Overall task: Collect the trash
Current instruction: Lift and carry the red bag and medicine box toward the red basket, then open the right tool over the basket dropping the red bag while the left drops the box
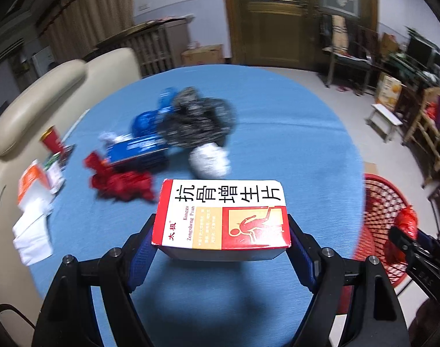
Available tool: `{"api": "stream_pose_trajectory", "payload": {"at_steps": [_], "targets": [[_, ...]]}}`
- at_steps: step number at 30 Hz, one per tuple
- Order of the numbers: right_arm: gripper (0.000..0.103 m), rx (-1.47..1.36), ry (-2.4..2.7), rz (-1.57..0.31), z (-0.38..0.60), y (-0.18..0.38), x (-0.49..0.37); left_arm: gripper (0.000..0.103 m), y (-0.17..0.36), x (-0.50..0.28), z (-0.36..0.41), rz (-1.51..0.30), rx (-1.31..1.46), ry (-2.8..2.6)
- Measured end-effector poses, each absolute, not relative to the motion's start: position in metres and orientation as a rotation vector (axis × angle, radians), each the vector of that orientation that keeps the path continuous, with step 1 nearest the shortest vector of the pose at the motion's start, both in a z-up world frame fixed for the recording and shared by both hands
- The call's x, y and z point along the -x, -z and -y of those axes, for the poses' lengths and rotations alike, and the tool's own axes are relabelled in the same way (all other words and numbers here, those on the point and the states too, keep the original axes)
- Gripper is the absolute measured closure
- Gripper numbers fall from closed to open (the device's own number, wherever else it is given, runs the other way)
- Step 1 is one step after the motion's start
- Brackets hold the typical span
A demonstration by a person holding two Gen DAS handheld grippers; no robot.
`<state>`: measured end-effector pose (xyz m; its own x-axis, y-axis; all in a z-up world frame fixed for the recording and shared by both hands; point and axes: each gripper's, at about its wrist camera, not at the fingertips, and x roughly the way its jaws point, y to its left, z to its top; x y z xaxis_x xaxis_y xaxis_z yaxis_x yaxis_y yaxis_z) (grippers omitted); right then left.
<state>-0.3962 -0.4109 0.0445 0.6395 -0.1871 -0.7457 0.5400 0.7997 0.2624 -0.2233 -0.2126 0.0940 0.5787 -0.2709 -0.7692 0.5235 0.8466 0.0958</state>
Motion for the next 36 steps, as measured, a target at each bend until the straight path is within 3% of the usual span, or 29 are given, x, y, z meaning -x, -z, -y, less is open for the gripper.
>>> {"api": "stream_pose_trajectory", "payload": {"at_steps": [8,10,15,27,33,36], "targets": [[0.039,-0.557,0.516,-0.851,0.461,-0.019,0.415,0.021,-0.092,0.246,0.273,-0.818,-0.359,0.661],[0.032,-0.565,0.516,-0.885,0.47,-0.011,0.415,0.021,-0.091,0.254,0.29,-0.814,-0.374,0.706],[0.027,-0.594,0.57,-0.882,0.486,-0.009,0.429,0.021,-0.084,0.269,0.322,-0.814,-0.424,0.778],[0.026,-0.673,0.697,-0.712,0.525,-0.047,0.482,0.019,-0.048,0.3,0.398,-0.885,-0.584,0.916],[0.026,-0.676,0.71,-0.674,0.53,-0.059,0.49,0.019,-0.044,0.304,0.398,-0.937,-0.578,0.954],[0.026,-0.678,0.701,-0.674,0.527,-0.061,0.486,0.013,-0.045,0.301,0.396,-0.968,-0.541,0.98]]}}
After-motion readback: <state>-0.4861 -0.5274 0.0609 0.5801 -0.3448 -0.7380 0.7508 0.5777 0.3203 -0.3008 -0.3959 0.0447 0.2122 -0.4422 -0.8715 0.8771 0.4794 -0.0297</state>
